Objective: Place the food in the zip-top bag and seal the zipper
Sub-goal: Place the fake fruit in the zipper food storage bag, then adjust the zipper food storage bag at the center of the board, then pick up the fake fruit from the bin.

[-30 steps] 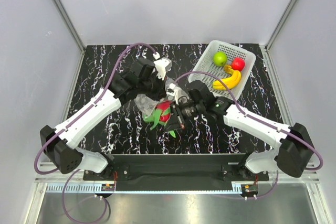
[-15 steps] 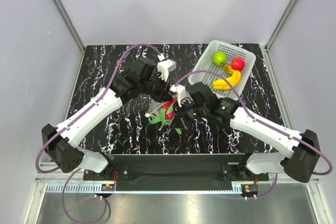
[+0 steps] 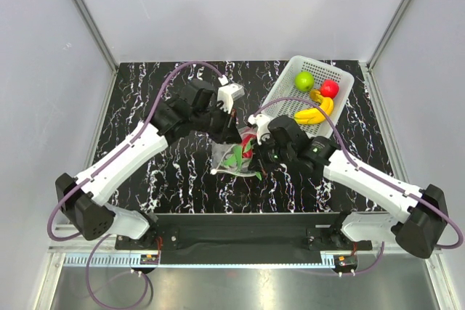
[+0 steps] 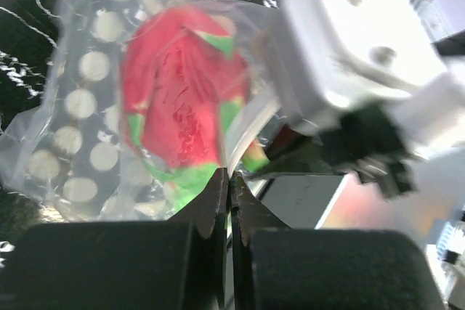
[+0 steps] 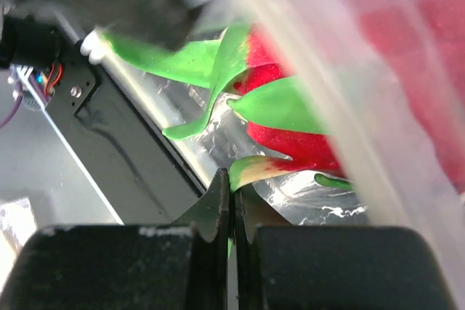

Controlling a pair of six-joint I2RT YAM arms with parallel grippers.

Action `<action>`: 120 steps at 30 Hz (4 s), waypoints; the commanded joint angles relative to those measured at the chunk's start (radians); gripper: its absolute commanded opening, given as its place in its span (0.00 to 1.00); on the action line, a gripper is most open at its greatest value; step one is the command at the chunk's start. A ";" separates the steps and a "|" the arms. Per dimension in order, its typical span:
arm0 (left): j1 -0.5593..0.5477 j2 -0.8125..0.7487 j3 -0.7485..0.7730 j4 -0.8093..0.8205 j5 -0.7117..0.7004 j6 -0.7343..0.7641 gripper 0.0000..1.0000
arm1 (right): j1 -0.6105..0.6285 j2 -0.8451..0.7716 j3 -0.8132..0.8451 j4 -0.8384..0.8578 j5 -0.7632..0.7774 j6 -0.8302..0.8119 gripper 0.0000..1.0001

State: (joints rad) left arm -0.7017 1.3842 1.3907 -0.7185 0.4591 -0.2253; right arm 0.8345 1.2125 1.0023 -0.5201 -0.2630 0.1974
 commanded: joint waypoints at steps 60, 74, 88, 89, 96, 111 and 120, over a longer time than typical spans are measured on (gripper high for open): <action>0.074 -0.057 0.130 -0.156 -0.538 -0.065 0.00 | -0.009 0.188 0.521 -0.301 0.449 0.402 0.00; 0.116 -0.018 0.263 -0.182 -0.669 -0.060 0.00 | -0.052 0.266 0.498 -0.181 0.409 0.333 0.00; 0.102 -0.053 0.027 0.010 -0.562 -0.017 0.00 | -0.152 0.102 0.223 -0.012 0.410 0.295 0.53; 0.100 -0.057 0.015 0.022 -0.566 -0.016 0.00 | -0.159 0.070 0.229 -0.018 0.427 0.290 0.55; 0.100 -0.099 -0.036 0.062 -0.619 -0.009 0.00 | -0.262 -0.019 0.263 -0.038 0.453 0.238 0.72; 0.099 -0.097 -0.053 0.065 -0.614 -0.006 0.00 | -0.644 0.522 0.623 -0.017 0.395 0.151 1.00; 0.093 -0.077 -0.044 0.051 -0.568 -0.011 0.00 | -0.672 0.870 0.906 -0.001 0.515 0.134 0.99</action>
State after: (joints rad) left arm -0.6033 1.3121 1.3346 -0.7021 -0.1268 -0.2432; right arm 0.1810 2.0354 1.8256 -0.5594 0.1864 0.3569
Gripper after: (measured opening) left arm 0.012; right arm 0.993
